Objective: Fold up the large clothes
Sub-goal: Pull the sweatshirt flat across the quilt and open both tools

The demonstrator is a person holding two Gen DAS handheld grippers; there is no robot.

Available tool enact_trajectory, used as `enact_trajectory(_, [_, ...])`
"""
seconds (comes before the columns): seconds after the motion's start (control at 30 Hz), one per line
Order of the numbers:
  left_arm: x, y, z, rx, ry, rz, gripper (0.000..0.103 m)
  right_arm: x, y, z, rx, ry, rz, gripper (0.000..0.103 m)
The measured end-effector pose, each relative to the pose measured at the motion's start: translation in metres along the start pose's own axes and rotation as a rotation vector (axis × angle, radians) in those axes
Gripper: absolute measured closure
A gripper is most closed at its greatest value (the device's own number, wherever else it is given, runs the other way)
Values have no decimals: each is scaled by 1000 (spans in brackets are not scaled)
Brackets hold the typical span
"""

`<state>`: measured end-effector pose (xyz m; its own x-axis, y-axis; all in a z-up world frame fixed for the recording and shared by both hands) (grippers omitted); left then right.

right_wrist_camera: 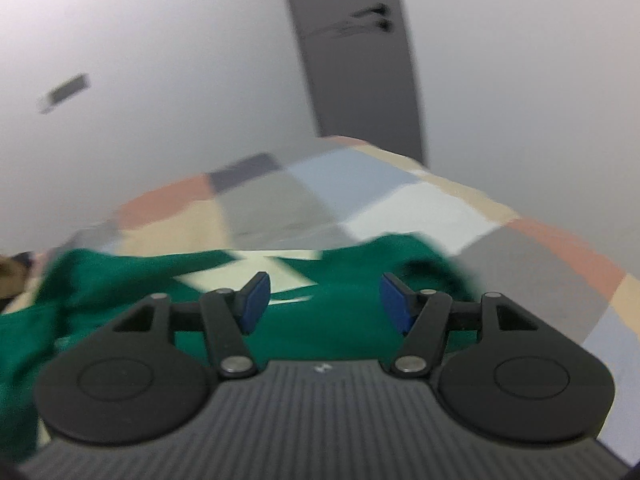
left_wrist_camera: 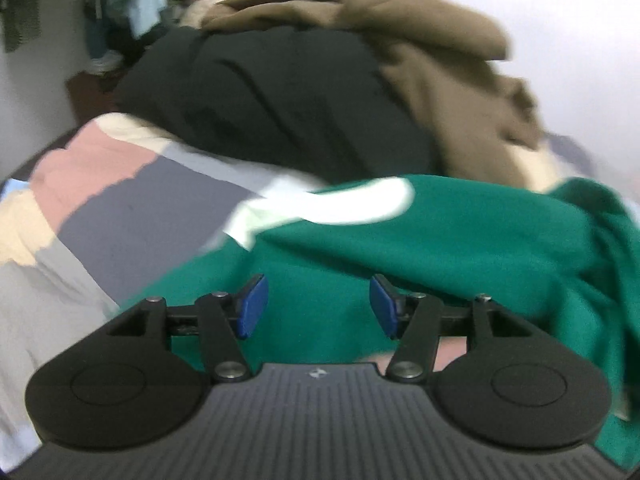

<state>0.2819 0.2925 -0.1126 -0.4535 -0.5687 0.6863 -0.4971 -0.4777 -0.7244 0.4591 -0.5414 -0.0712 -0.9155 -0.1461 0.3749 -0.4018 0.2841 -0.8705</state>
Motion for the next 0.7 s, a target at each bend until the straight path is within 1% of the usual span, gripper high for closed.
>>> enact_trajectory(0.17, [57, 25, 33, -10, 135, 20, 41, 35, 12, -88, 37, -158, -15, 40])
enact_trajectory(0.27, [87, 38, 53, -24, 215, 29, 41, 52, 29, -146, 56, -258, -47, 40])
enact_trajectory(0.33, [103, 50, 65, -28, 265, 20, 41, 60, 42, -180, 67, -314, -69, 40])
enact_trajectory(0.4, [114, 61, 78, -37, 325, -11, 41, 65, 54, -212, 74, -369, -91, 40])
enact_trajectory(0.57, [132, 87, 99, -88, 382, -26, 41, 79, 82, -283, 81, -487, -137, 40])
enact_trajectory(0.7, [136, 109, 110, -121, 414, -25, 41, 76, 115, -320, 122, -523, -192, 40])
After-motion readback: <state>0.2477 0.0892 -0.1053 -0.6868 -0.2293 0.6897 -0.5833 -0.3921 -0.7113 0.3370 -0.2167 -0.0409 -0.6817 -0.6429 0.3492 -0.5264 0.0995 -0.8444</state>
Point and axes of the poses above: each gripper's, at about its wrist camera, not at the fingertips, and x roughly against the way its jaws point, z to its right, y to its underside, the point moved 9 cm from there along -x, roughly the way its jaws point, and after that the axes turned 13 degrees about -y, right-handed, at the moved point
